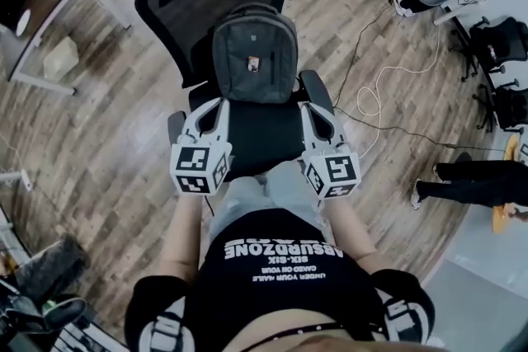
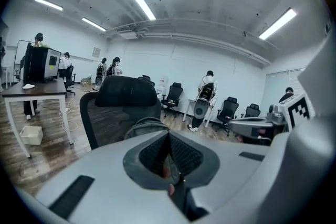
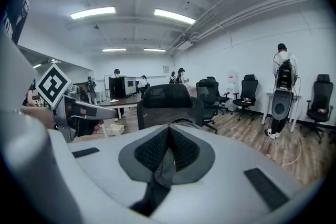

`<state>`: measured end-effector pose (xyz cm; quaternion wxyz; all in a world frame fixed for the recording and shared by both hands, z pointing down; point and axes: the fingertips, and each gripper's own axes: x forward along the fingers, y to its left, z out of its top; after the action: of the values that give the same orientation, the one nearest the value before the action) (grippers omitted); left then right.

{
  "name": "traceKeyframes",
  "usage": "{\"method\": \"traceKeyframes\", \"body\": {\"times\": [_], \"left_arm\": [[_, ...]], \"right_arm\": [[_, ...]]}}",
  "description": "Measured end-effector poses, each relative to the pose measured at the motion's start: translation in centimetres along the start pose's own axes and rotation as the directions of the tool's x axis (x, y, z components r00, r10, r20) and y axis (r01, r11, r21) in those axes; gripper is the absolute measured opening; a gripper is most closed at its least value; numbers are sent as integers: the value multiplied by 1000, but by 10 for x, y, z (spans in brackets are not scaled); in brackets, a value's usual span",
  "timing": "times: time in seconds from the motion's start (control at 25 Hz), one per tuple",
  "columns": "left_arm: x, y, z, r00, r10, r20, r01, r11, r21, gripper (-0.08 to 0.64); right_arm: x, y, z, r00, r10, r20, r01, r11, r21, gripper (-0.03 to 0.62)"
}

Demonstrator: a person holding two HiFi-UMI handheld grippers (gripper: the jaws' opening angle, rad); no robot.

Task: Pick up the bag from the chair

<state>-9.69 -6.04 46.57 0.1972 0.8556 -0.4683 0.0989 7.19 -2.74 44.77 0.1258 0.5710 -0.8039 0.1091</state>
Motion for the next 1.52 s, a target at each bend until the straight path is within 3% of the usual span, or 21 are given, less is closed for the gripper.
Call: {"method": "traceKeyframes", "body": {"times": [0.44, 0.76, 1.04, 1.52], "left_arm": [[34, 7, 16, 1000, -26, 10, 26, 1000, 13, 14], [41, 22, 27, 1000, -6, 24, 4, 999, 51, 14], [59, 42, 32, 998, 35, 48, -40, 994, 103, 14], [113, 56, 33, 997, 79, -19, -74, 980, 184, 17]], "right_arm": [[20, -6, 5, 1000, -12, 4, 13, 999, -30, 17], [47, -20, 3, 1000, -17, -4, 17, 999, -51, 18], [79, -27, 0, 999, 18, -28, -19, 998, -52, 76], [128, -58, -11, 997, 16, -74, -19, 999, -33, 94]]}}
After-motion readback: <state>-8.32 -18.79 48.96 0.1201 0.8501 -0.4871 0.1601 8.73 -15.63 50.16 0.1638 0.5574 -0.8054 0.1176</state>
